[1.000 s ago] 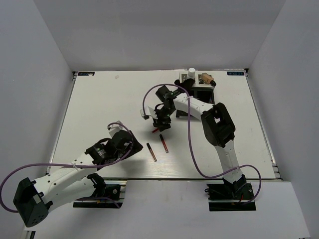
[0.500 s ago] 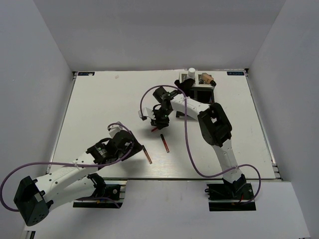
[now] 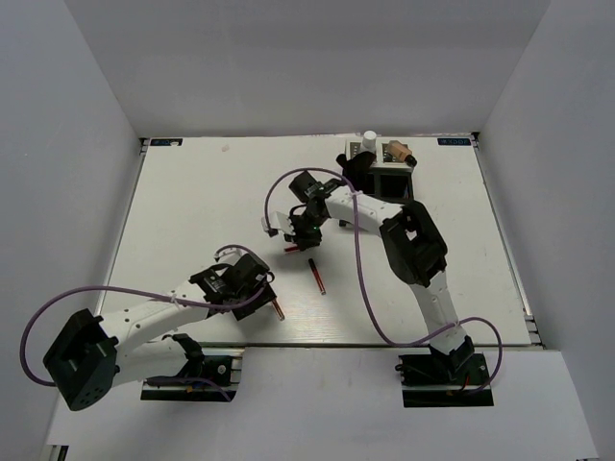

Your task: Organize the makeup

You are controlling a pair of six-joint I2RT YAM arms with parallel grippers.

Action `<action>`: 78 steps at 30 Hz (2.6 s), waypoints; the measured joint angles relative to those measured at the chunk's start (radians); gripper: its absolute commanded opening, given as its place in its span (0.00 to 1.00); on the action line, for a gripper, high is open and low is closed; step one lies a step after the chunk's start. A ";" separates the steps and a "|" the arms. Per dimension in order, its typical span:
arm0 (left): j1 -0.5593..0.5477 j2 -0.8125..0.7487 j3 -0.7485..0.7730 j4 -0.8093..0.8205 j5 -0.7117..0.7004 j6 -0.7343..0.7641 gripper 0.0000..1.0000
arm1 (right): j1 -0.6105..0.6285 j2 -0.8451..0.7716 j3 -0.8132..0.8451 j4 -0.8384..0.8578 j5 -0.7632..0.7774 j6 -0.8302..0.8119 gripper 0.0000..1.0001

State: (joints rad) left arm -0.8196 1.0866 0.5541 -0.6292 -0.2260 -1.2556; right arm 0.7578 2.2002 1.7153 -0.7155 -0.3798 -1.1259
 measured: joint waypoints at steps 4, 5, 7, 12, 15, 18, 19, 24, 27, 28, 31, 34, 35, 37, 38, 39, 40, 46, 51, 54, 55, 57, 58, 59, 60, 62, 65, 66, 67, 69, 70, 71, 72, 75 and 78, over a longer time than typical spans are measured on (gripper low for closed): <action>0.000 0.005 -0.006 0.009 0.003 -0.014 0.72 | -0.007 0.054 0.137 -0.042 -0.114 0.129 0.00; 0.000 0.004 -0.010 0.013 0.003 -0.017 0.72 | -0.012 0.054 0.170 -0.051 -0.165 0.172 0.00; 0.000 -0.002 -0.024 0.020 0.002 -0.022 0.72 | -0.029 0.037 0.222 -0.043 -0.254 0.251 0.00; 0.000 -0.003 -0.040 0.010 -0.006 -0.037 0.72 | -0.135 -0.201 0.095 0.103 -0.464 0.438 0.00; 0.000 0.007 -0.040 -0.004 -0.023 -0.044 0.72 | -0.248 -0.422 -0.088 0.245 -0.565 0.528 0.00; 0.000 0.025 -0.039 -0.021 -0.048 -0.049 0.72 | -0.369 -0.607 -0.264 0.447 -0.634 0.623 0.00; 0.000 0.027 -0.036 -0.024 -0.057 -0.050 0.72 | -0.401 -0.659 -0.330 0.526 -0.649 0.668 0.00; 0.000 0.033 -0.032 -0.041 -0.100 -0.051 0.72 | -0.519 -0.785 -0.581 0.869 -0.671 0.869 0.00; 0.000 0.033 -0.032 -0.046 -0.115 -0.051 0.72 | -0.589 -0.784 -0.697 1.073 -0.649 1.002 0.00; 0.000 0.033 -0.032 -0.048 -0.120 -0.050 0.72 | -0.613 -0.779 -0.733 1.135 -0.640 1.041 0.00; 0.000 0.033 -0.033 -0.052 -0.133 -0.050 0.72 | -0.674 -0.737 -0.783 1.282 -0.612 1.133 0.00; 0.000 0.033 -0.034 -0.050 -0.135 -0.050 0.72 | -0.713 -0.679 -0.782 1.392 -0.575 1.204 0.00; 0.000 0.034 -0.034 -0.050 -0.136 -0.050 0.72 | -0.724 -0.660 -0.780 1.421 -0.565 1.221 0.00; 0.000 0.034 -0.035 -0.047 -0.137 -0.050 0.72 | -0.742 -0.623 -0.773 1.462 -0.555 1.241 0.00; 0.000 0.034 -0.035 -0.047 -0.137 -0.051 0.72 | -0.751 -0.603 -0.764 1.476 -0.551 1.250 0.00; 0.000 0.034 -0.035 -0.045 -0.137 -0.051 0.72 | -0.761 -0.587 -0.755 1.483 -0.546 1.254 0.00; 0.000 0.035 -0.036 -0.043 -0.137 -0.051 0.72 | -0.769 -0.570 -0.745 1.492 -0.545 1.255 0.00; 0.000 0.043 -0.037 -0.027 -0.142 -0.051 0.71 | -0.807 -0.502 -0.721 1.513 -0.525 1.254 0.00; 0.000 0.053 -0.037 -0.008 -0.150 -0.051 0.66 | -0.824 -0.478 -0.711 1.513 -0.524 1.256 0.00; 0.000 0.067 -0.034 0.003 -0.153 -0.051 0.57 | -0.831 -0.473 -0.706 1.516 -0.525 1.258 0.00; 0.000 0.072 -0.032 0.005 -0.153 -0.050 0.54 | -0.834 -0.471 -0.706 1.519 -0.526 1.258 0.00; 0.000 0.081 -0.030 0.009 -0.154 -0.050 0.44 | -0.837 -0.463 -0.706 1.526 -0.529 1.258 0.00; 0.000 0.086 -0.029 0.010 -0.154 -0.046 0.41 | -0.838 -0.459 -0.705 1.527 -0.531 1.258 0.00; 0.001 0.092 -0.027 0.013 -0.154 -0.042 0.34 | -0.840 -0.454 -0.705 1.527 -0.533 1.258 0.00; 0.000 0.094 -0.027 0.016 -0.154 -0.042 0.30 | -0.841 -0.450 -0.705 1.527 -0.536 1.258 0.00; 0.000 0.102 -0.026 0.025 -0.151 -0.032 0.13 | -0.841 -0.443 -0.705 1.527 -0.541 1.252 0.09; 0.000 0.104 -0.024 0.042 -0.145 -0.018 0.00 | -0.841 -0.442 -0.715 1.527 -0.546 1.237 0.23; 0.001 0.104 -0.023 0.043 -0.144 -0.016 0.00 | -0.841 -0.442 -0.719 1.525 -0.546 1.227 0.27; 0.000 0.104 -0.022 0.043 -0.144 -0.012 0.00 | -0.842 -0.442 -0.726 1.525 -0.547 1.218 0.31; 0.001 0.102 -0.022 0.043 -0.144 -0.006 0.00 | -0.843 -0.441 -0.734 1.522 -0.551 1.199 0.36; 0.001 0.101 -0.022 0.043 -0.144 -0.004 0.00 | -0.843 -0.440 -0.736 1.519 -0.551 1.193 0.38; 0.000 0.100 -0.022 0.043 -0.144 0.000 0.00 | -0.844 -0.440 -0.736 1.518 -0.554 1.185 0.41; 0.000 0.098 -0.022 0.043 -0.144 0.004 0.00 | -0.845 -0.439 -0.736 1.518 -0.557 1.180 0.44; 0.000 0.084 -0.021 0.035 -0.145 0.025 0.00 | -0.850 -0.439 -0.736 1.518 -0.566 1.169 0.50; 0.000 0.057 -0.004 0.029 -0.150 0.057 0.00 | -0.856 -0.439 -0.736 1.519 -0.573 1.173 0.50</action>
State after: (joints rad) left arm -0.8192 1.1439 0.5499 -0.5999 -0.3763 -1.1988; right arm -0.0986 1.7607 0.9791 0.8036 -0.9527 0.0475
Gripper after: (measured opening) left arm 0.138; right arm 0.502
